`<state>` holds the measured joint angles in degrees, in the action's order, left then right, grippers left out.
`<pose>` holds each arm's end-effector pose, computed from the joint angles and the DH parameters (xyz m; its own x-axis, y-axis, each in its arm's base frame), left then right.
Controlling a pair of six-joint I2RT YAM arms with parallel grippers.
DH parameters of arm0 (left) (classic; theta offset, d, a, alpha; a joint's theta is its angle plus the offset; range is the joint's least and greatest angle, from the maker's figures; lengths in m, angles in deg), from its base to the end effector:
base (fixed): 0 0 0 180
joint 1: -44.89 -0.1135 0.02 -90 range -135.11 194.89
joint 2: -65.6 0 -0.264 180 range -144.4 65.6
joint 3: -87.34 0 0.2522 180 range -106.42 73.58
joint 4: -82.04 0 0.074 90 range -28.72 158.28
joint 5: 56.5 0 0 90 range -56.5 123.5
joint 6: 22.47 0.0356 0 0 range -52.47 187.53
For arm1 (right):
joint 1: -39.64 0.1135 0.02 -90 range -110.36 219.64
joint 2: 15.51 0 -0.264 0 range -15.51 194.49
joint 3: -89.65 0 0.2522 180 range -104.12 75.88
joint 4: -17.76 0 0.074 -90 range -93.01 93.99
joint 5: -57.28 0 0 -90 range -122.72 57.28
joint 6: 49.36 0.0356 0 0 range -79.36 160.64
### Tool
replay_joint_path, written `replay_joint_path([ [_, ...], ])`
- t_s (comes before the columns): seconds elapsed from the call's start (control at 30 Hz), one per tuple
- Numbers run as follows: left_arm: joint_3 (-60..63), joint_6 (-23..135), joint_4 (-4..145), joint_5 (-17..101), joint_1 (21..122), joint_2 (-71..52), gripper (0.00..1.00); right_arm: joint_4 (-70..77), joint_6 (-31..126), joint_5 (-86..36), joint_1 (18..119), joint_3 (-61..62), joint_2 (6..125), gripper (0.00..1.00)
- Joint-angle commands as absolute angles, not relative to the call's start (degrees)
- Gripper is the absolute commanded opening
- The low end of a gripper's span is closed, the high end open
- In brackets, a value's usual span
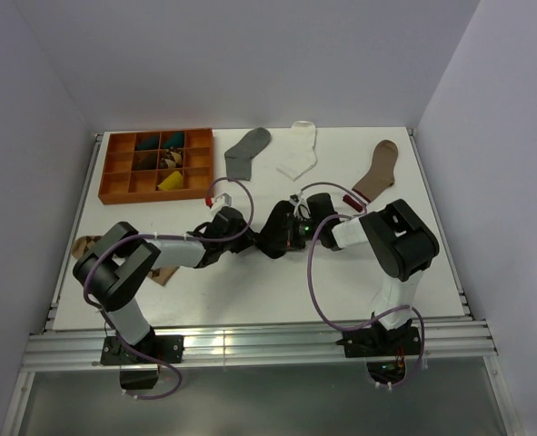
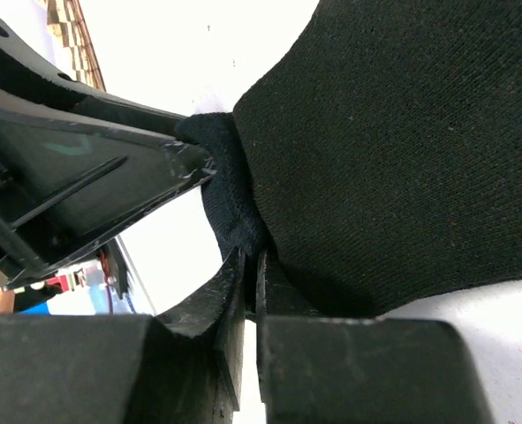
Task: Roll the socks
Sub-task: Roll the sock at the center of the board.
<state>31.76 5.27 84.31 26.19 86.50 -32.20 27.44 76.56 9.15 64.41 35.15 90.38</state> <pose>0.2471 -0.2134 0.1354 -0.7419 -0.5152 -0.4291 -0.1523 0.7527 -0.6405 0.2849 0.1576 0.1035 -0.9377 0.0484 -0.3440 -0.2646 0.5421 0.7976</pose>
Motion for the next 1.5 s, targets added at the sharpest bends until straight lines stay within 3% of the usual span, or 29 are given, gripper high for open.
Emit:
replay_joint_path([
  [0.0,30.6,5.65,82.96,26.91,86.55,-33.89,0.29,21.66,72.55,4.38,64.25,34.31,89.79,0.11],
  [0.03,30.52,5.91,82.7,27.0,86.55,-33.89,0.21,21.05,71.42,3.94,64.42,34.05,88.31,0.14],
  [0.23,29.2,7.23,80.42,26.91,86.55,-33.8,0.02,13.24,63.61,-6.15,67.84,32.29,78.74,0.43],
  [0.37,28.23,8.29,78.74,27.26,86.64,-34.07,0.0,9.8,56.65,-19.24,73.55,32.12,72.3,0.48],
  [0.5,26.91,9.61,77.33,28.05,86.55,-34.77,0.0,10.32,49.54,-31.45,80.32,32.82,68.17,0.49],
  [0.73,24.54,12.68,73.91,28.67,86.55,-34.33,0.0,9.71,42.06,-39.38,86.92,32.3,68.69,0.5],
  [1.27,22.69,15.5,70.92,28.67,86.2,-35.12,0.0,9.97,36.95,-47.74,94.92,28.86,80.37,0.49],
  [1.47,21.99,16.55,70.04,28.67,86.03,-35.74,0.0,10.41,39.32,-49.59,96.06,29.48,78.29,0.49],
])
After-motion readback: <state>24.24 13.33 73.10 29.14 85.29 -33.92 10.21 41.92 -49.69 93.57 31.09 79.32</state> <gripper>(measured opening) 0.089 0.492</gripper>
